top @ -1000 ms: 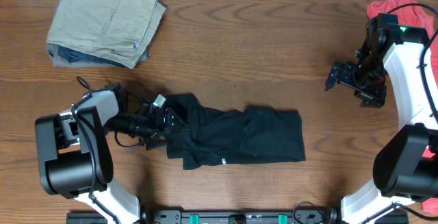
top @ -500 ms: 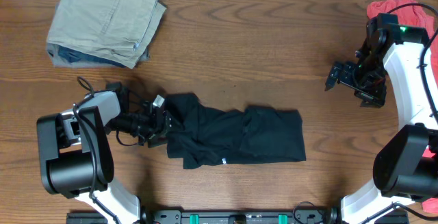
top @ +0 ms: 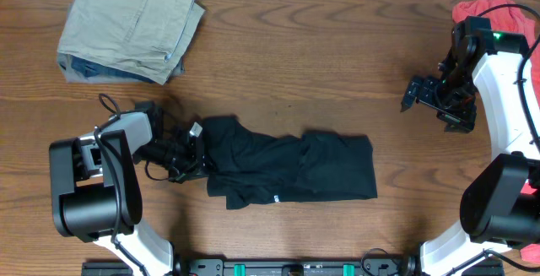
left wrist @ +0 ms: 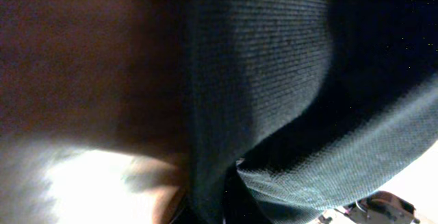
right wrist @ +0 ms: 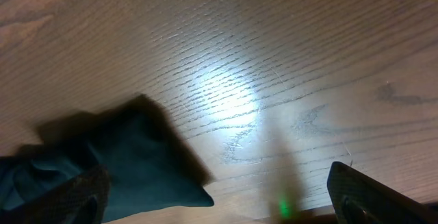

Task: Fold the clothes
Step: 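Fold the polo's left end rightward over the bundle with the left gripper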

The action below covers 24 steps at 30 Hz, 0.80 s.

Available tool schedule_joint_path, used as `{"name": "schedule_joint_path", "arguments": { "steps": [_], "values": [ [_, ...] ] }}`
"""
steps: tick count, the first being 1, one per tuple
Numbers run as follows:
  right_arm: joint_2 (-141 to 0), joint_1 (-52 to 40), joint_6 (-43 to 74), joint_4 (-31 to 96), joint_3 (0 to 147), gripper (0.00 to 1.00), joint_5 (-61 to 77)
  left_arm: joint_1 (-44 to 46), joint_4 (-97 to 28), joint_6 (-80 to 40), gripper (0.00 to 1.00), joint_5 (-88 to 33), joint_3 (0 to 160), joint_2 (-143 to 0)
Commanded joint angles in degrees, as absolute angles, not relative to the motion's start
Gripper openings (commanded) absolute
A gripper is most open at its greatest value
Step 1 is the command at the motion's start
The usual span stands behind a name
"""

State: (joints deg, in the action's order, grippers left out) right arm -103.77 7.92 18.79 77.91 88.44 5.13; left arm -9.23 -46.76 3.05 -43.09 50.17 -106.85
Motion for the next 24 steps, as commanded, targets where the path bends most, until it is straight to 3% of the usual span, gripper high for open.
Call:
{"name": "schedule_joint_path", "arguments": {
  "steps": [1, 8, 16, 24],
  "values": [
    [-103.0, 7.9, 18.2, 77.8, 89.1, 0.99, 4.9, -9.1, -50.1, 1.1, 0.06, -36.1, 54.1, -106.9],
    [-103.0, 7.9, 18.2, 77.8, 89.1, 0.99, 4.9, -9.1, -61.7, -4.1, 0.06, -23.7, 63.8, -100.2],
    [-103.0, 7.9, 18.2, 77.8, 89.1, 0.99, 4.9, -8.2, -74.7, -4.8, 0.06, -21.6, 73.7, -88.7],
    [-103.0, 7.9, 18.2, 77.8, 89.1, 0.99, 4.9, 1.5, -80.4, -7.0, 0.06, -20.1, 78.9, -80.2]
  ]
}}
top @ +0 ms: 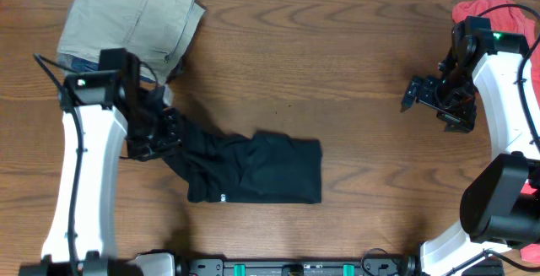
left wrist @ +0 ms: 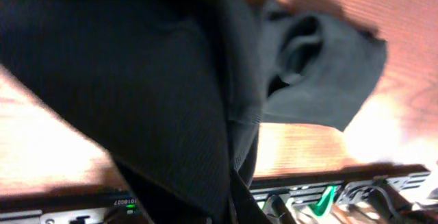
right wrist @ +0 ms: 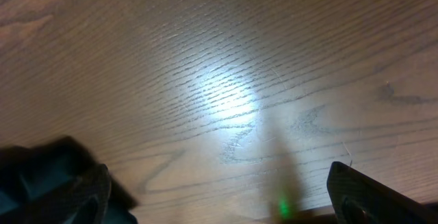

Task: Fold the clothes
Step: 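Fold the polo's left end rightward over the bundle with the left gripper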

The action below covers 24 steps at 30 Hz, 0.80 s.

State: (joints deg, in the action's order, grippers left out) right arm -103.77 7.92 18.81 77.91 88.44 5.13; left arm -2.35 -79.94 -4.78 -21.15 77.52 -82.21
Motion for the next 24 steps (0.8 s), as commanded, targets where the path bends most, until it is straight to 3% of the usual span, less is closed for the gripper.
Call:
{"name": "schedule_joint_path", "arguments": {
  "steps": [1, 14, 24],
  "values": [
    [-103.0, 7.9, 18.2, 77.7, 89.1, 0.99, 4.9, 3.1, -80.3, -7.9, 0.06, -20.1, 78.9, -79.7],
    [-103.0, 7.9, 18.2, 77.8, 89.1, 0.99, 4.9, 29.3, -68.8, -16.8, 0.06, -20.3, 78.8, -83.3],
    [-103.0, 7.9, 18.2, 77.8, 89.1, 0.99, 4.9, 41.3, -61.8, -21.4, 0.06, -20.3, 78.8, -95.2]
  ]
}}
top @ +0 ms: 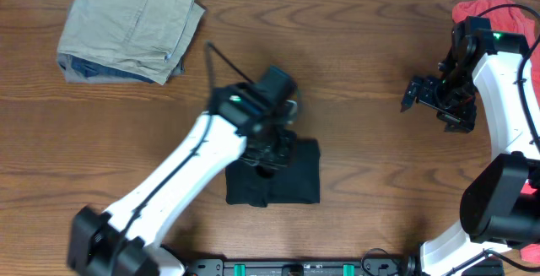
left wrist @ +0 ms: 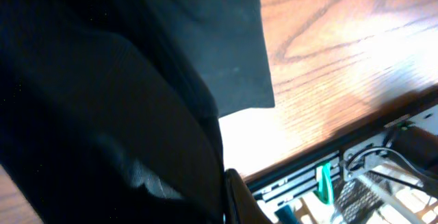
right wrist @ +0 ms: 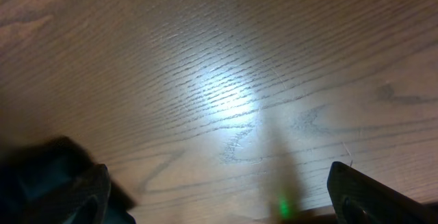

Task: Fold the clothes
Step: 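Fold the polo's left end rightward over the bundle with the left gripper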

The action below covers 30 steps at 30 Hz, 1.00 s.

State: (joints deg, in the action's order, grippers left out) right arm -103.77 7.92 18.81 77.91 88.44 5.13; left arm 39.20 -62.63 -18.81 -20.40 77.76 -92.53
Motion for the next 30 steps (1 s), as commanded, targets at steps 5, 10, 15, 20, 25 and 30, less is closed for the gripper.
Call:
{"name": "schedule_joint_path", "arguments": {
  "steps": [5, 10, 15, 20, 25, 30],
  "values": [
    [-103.0, 7.8, 18.2, 77.7, 89.1, 0.99, 4.9, 44.5, -57.2, -23.8, 0.06, -20.3, 78.8, -101.1],
    [-103.0, 7.8, 18.2, 77.8, 89.1, 0.99, 4.9, 46.3, -53.6, -25.8, 0.06, -20.4, 78.8, -105.1],
    [-103.0, 7.8, 18.2, 77.7, 89.1, 0.99, 4.9, 46.4, -53.4, -25.8, 0.06, -21.3, 78.8, -105.7],
    [-103.0, 7.9, 18.2, 77.7, 89.1, 0.99, 4.9, 46.4, -54.4, -25.7, 0.06, -23.8, 78.8, -105.4],
    [-103.0, 7.9, 18.2, 77.7, 89.1, 0.99, 4.9, 46.3, -55.5, -25.2, 0.06, -24.0, 78.9, -102.8],
    [-103.0, 7.9, 18.2, 77.7, 89.1, 0.99, 4.9, 46.3, -55.6, -25.2, 0.06, -25.1, 78.9, -99.7]
  ]
}}
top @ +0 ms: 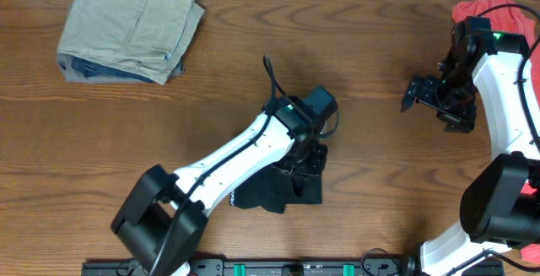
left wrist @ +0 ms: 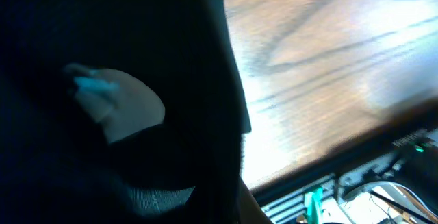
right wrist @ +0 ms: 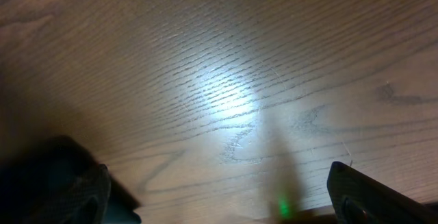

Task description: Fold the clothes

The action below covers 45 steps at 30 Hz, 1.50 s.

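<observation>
The black garment [top: 274,193] lies as a compact doubled bundle at the table's front middle. My left gripper [top: 307,159] is low over the bundle's right part, shut on the black garment. Black fabric [left wrist: 102,39] fills most of the left wrist view, with a white label [left wrist: 116,102] showing on it, and the jaws are hidden under the cloth. My right gripper [top: 424,93] hovers above bare wood at the right side, away from the garment. It is open, with both dark fingers [right wrist: 369,195] at the frame's lower corners and nothing between them.
A stack of folded clothes with khaki trousers on top [top: 131,23] sits at the back left. A red cloth [top: 496,9] lies at the back right corner behind the right arm. A black rail [top: 295,267] runs along the table's front edge.
My left gripper has moved right and a little toward the front, from over the garment's middle to its right part. The bundle looks a bit more compact. The right arm has not moved.
The black garment lay spread long across the front middle, with my left gripper at its left end. Then that end was held up toward the back left. Then it was over the middle, the garment doubled. Now the gripper is at the bundle's right part.
</observation>
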Available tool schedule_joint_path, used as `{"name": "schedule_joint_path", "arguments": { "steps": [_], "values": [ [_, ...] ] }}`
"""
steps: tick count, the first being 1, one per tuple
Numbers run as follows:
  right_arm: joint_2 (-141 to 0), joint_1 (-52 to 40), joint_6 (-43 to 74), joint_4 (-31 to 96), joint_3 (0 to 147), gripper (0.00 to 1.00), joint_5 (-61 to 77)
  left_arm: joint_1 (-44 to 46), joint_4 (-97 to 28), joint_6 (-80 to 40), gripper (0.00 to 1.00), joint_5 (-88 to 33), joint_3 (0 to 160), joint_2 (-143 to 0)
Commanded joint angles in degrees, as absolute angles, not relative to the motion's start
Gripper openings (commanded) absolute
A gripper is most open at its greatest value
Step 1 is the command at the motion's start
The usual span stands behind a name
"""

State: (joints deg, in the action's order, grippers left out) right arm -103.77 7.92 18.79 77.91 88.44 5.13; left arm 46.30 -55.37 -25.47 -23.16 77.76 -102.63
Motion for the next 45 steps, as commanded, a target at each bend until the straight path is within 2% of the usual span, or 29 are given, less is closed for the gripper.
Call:
{"name": "schedule_joint_path", "arguments": {
  "steps": [1, 16, 19, 20, 30, 40, 42, 43, 45],
  "values": [
    [-103.0, 7.9, 18.2, 77.7, 89.1, 0.99, 4.9, 46.4, -55.6, -25.1, 0.06, -25.0, 78.9, -99.5],
    [-103.0, 7.9, 18.2, 77.7, 89.1, 0.99, 4.9, 49.6, -49.9, -25.1, 0.07, -24.5, 76.7, -104.6],
    [-103.0, 7.9, 18.2, 77.7, 89.1, 0.99, 4.9, 50.9, -48.2, -25.2, 0.28, -23.5, 76.7, -106.5],
    [-103.0, 7.9, 18.2, 77.7, 89.1, 0.99, 4.9, 51.4, -48.0, -25.2, 0.31, -23.5, 76.7, -107.2],
    [-103.0, 7.9, 18.2, 77.7, 89.1, 0.99, 4.9, 52.9, -51.0, -23.6, 0.32, -29.1, 78.9, -107.3],
    [-103.0, 7.9, 18.2, 77.7, 89.1, 0.99, 4.9, 52.7, -58.8, -17.6, 0.33, -35.4, 87.7, -98.3],
    [-103.0, 7.9, 18.2, 77.7, 89.1, 0.99, 4.9, 51.7, -58.2, -17.6, 0.33, -32.1, 88.1, -95.3],
    [-103.0, 7.9, 18.2, 77.7, 89.1, 0.99, 4.9, 51.0, -58.3, -17.6, 0.37, -29.1, 88.1, -94.2],
    [-103.0, 7.9, 18.2, 77.7, 89.1, 0.99, 4.9, 49.2, -59.7, -19.9, 0.39, -19.5, 88.1, -92.1]
  ]
}}
